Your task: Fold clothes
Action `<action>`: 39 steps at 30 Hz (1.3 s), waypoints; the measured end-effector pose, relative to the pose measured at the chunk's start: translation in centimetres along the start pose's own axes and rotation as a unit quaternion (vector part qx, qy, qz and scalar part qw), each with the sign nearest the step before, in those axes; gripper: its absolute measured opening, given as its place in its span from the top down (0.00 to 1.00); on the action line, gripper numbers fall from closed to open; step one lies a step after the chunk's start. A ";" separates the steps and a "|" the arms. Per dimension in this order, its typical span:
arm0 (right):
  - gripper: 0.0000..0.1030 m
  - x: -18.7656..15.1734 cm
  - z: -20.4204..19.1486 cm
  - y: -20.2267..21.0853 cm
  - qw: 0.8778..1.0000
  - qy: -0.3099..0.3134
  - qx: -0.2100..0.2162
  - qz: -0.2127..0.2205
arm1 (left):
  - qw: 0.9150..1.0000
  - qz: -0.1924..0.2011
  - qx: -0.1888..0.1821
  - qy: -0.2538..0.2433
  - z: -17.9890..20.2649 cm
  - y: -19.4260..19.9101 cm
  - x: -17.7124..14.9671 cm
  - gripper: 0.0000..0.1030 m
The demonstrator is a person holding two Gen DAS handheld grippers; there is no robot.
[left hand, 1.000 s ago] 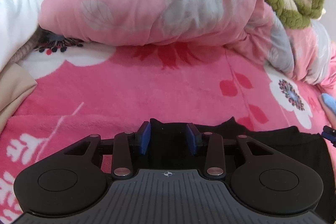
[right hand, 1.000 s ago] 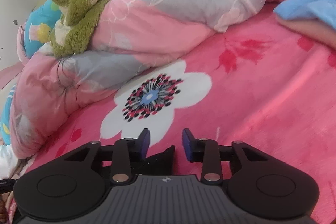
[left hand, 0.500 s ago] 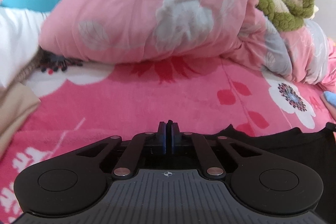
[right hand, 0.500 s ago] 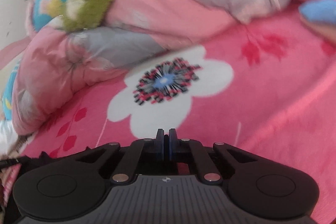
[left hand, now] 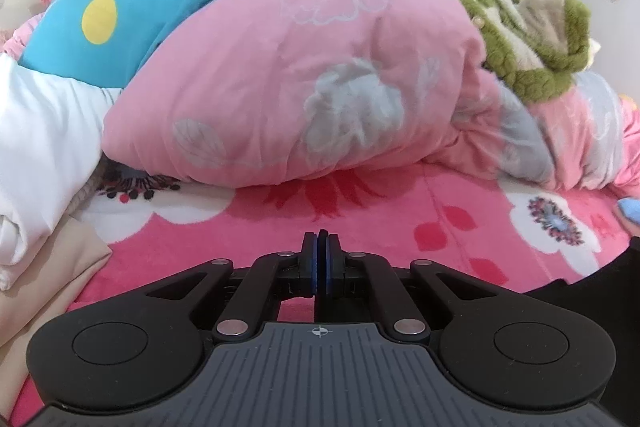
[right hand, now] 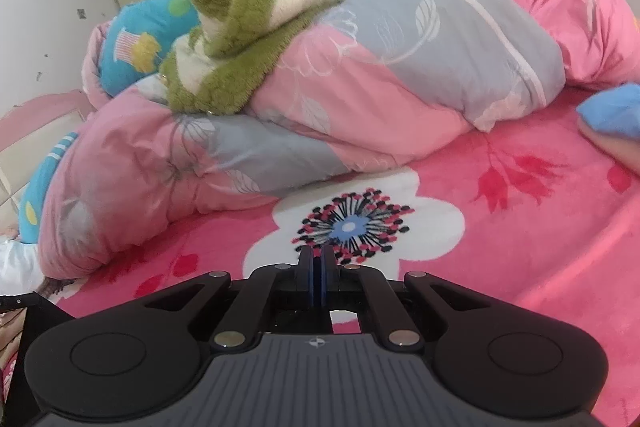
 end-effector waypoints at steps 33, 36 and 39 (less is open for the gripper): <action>0.97 -1.7 5.8 -2.7 0.997 -0.077 -0.013 -0.009 | 0.997 -0.051 0.036 -0.037 1.1 -4.6 -1.5 0.95; 0.94 -2.5 6.7 -3.5 0.993 -0.107 -0.020 -0.045 | 0.996 -0.059 0.038 -0.052 1.6 -4.0 -1.8 0.78; 0.74 -2.5 7.2 -2.5 0.990 -0.135 -0.027 -0.044 | 0.997 -0.051 0.044 -0.037 1.1 -2.0 -1.3 0.56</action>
Point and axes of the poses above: each gripper's, at about its wrist camera, not at the fingertips, and y roughly against the way its jaws point, z to its right, x to its top, the point moved 3 cm from there along -y, roughly the way its jaws point, and after that the axes turned 14 degrees about x, right-handed, at the moved point
